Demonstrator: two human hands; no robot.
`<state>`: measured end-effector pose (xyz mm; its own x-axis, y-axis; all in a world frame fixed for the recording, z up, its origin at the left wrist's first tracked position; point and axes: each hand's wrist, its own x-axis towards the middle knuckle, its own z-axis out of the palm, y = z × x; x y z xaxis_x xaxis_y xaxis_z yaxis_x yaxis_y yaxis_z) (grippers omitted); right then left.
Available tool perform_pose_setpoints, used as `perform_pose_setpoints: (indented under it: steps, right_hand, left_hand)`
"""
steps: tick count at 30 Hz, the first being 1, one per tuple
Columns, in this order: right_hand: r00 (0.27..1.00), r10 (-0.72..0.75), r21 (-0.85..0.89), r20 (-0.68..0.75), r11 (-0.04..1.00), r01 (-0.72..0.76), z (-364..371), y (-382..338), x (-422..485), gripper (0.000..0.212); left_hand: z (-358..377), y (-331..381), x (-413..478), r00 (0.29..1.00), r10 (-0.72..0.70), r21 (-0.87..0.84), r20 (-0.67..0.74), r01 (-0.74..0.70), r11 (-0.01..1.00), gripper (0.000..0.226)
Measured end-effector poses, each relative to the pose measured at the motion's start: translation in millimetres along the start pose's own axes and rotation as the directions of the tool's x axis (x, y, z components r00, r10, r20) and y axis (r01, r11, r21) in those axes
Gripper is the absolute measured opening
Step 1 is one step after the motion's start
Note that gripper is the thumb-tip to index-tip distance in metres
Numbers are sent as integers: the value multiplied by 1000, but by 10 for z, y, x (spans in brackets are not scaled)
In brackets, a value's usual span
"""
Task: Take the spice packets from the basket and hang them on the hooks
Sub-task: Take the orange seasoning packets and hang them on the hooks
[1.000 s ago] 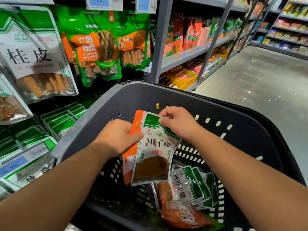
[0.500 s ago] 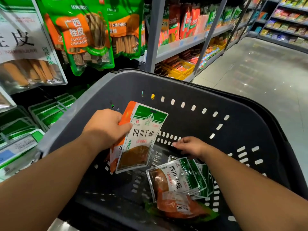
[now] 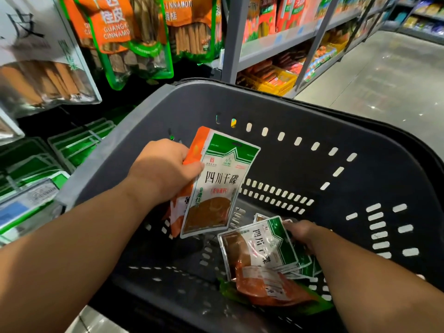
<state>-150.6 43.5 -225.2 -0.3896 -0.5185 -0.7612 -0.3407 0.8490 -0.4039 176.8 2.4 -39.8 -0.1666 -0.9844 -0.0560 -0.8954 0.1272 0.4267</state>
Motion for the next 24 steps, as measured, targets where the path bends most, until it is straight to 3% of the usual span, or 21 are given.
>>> perform_pose_setpoints:
  steps: [5, 9, 16, 24]
  right_hand:
    - [997, 50, -307, 64, 951, -28, -30, -10, 26, 33]
    - [992, -13, -505, 129, 860, 77, 5, 17, -25, 44]
    - [948, -284, -161, 145, 938, 306, -130, -78, -80, 12]
    - [866, -492, 14, 85, 870, 493, -344, -439, -509, 11]
  left_hand:
    - [0, -3, 8, 1000, 2, -6, 7, -2, 1000, 40]
    - [-1, -13, -4, 1000, -1, -13, 7, 1, 1000, 41]
    - [-32, -15, -7, 1000, -25, 3, -11, 25, 1000, 41]
    - [-67, -40, -70, 997, -48, 0, -57, 48, 999, 39]
